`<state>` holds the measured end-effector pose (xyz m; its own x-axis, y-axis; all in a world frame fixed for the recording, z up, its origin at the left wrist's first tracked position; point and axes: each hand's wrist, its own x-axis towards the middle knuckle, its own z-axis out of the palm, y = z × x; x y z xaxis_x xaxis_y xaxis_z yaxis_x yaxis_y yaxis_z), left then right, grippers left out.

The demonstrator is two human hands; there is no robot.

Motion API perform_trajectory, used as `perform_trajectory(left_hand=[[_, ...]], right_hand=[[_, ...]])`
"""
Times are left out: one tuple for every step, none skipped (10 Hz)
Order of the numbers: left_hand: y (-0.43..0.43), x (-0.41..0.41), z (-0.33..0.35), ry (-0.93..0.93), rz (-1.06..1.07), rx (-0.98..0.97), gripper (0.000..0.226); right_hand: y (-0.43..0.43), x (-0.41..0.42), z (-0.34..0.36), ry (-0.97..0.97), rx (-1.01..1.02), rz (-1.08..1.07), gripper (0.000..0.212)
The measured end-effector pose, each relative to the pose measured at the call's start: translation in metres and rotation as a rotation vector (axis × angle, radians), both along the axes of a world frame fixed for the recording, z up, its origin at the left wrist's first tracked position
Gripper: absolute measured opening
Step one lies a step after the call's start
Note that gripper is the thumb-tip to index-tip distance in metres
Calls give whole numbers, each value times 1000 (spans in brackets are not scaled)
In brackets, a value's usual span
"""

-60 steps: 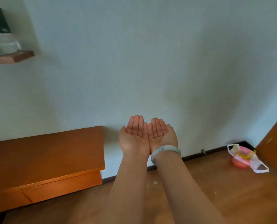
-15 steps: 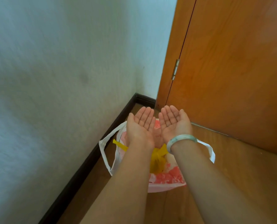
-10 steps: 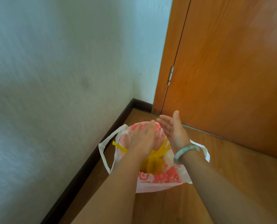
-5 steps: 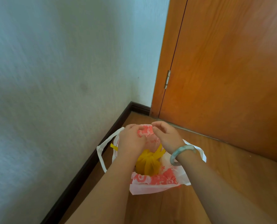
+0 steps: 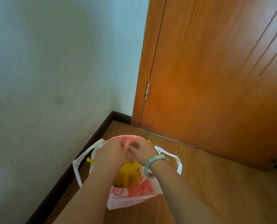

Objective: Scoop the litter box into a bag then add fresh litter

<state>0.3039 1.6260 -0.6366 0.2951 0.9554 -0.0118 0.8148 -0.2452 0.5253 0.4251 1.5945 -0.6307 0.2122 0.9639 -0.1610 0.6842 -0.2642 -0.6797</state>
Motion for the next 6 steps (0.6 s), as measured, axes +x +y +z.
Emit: perform_trajectory(left_hand=[[3,2,7,-60,24,-41,23],[6,0,19,83,24,-19,26],[17,-4,37,153,13,38,27],[26,-5,58,131,3,23,28],[28,-5,85,134,1,36,31],[28,-2,121,207,-4,34,31]], right_hand=[[4,-4,12,-15,-28,11,29],[5,-7,32,-99,-45,52,28],[10,-5,60,-192,-24,98,27],[17,1,87,-211,-12,115,25],[21,6,115,-214,8,85,27],[24,8,146,-225,-28,37,29]])
